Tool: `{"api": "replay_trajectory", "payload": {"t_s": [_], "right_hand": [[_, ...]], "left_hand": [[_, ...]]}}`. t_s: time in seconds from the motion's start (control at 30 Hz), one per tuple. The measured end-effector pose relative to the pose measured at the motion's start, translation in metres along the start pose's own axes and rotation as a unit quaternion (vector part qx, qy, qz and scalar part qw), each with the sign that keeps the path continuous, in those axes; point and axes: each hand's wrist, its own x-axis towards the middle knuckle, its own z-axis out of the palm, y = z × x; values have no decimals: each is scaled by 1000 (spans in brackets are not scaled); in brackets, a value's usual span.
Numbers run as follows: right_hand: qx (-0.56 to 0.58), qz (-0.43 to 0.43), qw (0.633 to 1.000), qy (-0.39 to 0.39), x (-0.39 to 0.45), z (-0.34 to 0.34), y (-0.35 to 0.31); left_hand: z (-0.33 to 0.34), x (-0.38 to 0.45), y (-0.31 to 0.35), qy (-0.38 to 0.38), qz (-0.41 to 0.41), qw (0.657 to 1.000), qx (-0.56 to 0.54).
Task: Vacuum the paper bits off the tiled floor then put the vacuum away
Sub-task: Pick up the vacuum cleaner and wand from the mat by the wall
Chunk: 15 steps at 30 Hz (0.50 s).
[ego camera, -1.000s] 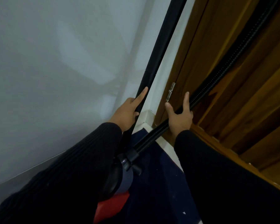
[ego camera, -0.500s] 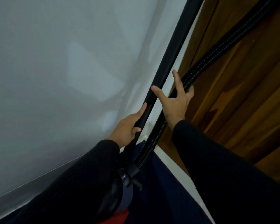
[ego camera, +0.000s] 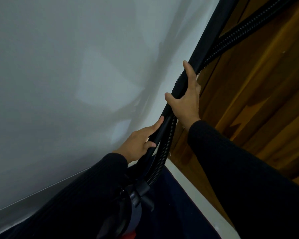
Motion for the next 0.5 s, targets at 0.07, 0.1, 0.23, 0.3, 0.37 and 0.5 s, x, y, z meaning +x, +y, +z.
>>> {"api": "replay_trajectory", "payload": {"t_s": [0.07, 0.1, 0.23, 0.3, 0.37, 0.5], "right_hand": [[-6, -21, 1000, -10, 0, -1, 1], [-7, -31, 999, -15, 0, -2, 1], [9, -48, 999, -17, 4, -9, -3], [29, -38, 999, 21, 13, -18, -8], [42, -40, 996, 68, 23, -28, -16], [-13, -41, 997, 58, 30, -33, -27]], "left_hand": [[1, -1, 1, -4, -5, 1000, -12], [3, -2, 2, -7, -6, 1000, -17], [9, -4, 4, -6, 7, 1000, -28], [9, -4, 2, 1, 12, 1000, -28], [8, -2, 0, 12, 9, 1000, -22], [8, 0, -1, 24, 6, 1000, -3]]}}
